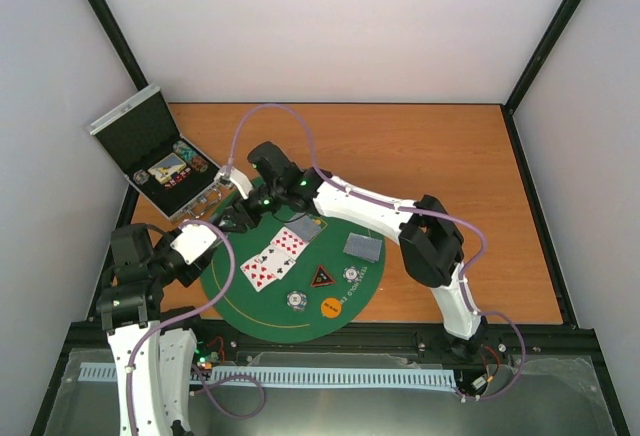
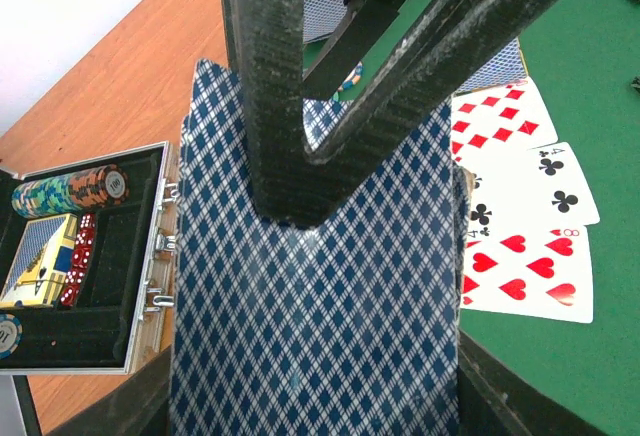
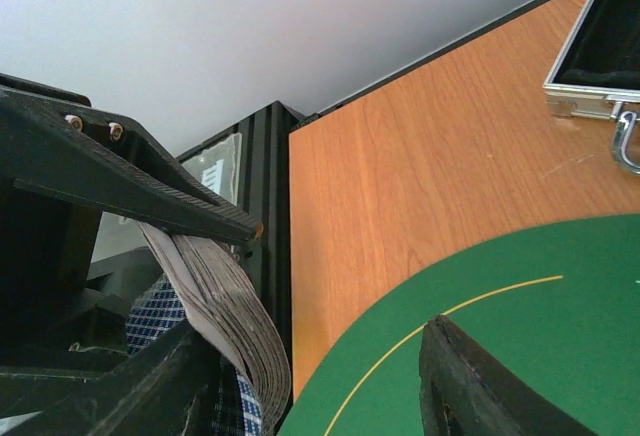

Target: Distribute texas hold em gaming equipment

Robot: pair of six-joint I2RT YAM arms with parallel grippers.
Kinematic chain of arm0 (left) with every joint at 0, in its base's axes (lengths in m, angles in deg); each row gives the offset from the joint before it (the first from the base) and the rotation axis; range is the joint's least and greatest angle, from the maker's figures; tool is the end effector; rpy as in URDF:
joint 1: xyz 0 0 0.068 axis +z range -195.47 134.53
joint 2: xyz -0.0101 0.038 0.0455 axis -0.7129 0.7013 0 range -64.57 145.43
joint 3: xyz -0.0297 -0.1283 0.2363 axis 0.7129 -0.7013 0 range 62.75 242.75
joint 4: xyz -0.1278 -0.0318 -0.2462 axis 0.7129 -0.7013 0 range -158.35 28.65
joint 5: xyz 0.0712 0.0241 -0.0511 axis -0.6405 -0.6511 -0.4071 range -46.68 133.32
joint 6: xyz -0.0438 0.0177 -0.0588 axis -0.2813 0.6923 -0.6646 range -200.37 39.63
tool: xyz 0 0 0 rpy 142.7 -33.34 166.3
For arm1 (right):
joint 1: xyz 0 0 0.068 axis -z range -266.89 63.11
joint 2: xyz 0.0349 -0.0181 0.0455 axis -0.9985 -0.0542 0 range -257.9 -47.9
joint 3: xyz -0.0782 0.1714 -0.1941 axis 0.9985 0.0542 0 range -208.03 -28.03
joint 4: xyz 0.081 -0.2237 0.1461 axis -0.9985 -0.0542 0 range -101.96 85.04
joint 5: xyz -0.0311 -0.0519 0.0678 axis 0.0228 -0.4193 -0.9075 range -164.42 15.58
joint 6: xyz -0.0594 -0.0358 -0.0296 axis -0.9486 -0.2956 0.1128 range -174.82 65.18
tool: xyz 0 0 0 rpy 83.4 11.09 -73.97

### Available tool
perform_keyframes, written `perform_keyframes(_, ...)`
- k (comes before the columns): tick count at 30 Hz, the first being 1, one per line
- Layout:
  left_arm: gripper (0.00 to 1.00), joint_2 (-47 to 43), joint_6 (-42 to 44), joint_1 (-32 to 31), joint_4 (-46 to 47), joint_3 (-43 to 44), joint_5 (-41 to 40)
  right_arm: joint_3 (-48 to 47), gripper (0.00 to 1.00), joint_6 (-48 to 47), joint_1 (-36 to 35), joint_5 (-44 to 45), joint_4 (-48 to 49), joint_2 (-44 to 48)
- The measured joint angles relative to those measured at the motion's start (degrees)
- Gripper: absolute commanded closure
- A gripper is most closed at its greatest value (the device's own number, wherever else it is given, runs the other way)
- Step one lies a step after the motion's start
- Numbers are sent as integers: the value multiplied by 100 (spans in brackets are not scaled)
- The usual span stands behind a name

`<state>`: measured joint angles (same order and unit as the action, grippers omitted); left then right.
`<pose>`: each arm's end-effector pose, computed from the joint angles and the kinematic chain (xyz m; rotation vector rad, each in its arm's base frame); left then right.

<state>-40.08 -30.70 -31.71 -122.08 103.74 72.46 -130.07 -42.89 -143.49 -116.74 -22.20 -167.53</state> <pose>0.1150 -0.0038 0.2641 0.9130 2.0300 0.0016 0.2496 0.4562 0.2492 -1.3267 1.9843 1.4367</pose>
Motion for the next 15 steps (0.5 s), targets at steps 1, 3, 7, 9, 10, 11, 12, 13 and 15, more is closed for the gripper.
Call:
perform_keyframes(1, 49, 0, 0, 0, 0, 0, 0, 0, 45, -20, 0, 46, -33, 22)
perform_keyframes(3, 49, 0, 0, 0, 2, 0, 0, 0, 45, -55, 0, 133, -101, 57)
perform_keyframes(7, 49, 0, 0, 0, 2, 0, 2, 0, 45, -98, 4, 214, -173, 98)
perform_keyframes(9, 49, 0, 0, 0, 2, 0, 2, 0, 46, -118, 7, 234, -223, 111)
perform_keyframes(10, 49, 0, 2, 0, 2, 0, 2, 0, 47, -127, 9, 238, -238, 118)
perform_keyframes(11, 49, 0, 2, 0, 2, 0, 2, -2, 49, -138, 9, 240, -254, 122)
perform_keyframes(12, 49, 2, 2, 0, 2, 0, 2, -2, 50, -146, 11, 243, -267, 131)
perform_keyframes(13, 49, 4, 2, 0, 2, 0, 2, -2, 51, -157, 11, 240, -275, 140)
perform_keyframes(15, 49, 4, 4, 0, 2, 0, 7, -2, 55, -177, 11, 229, -295, 155)
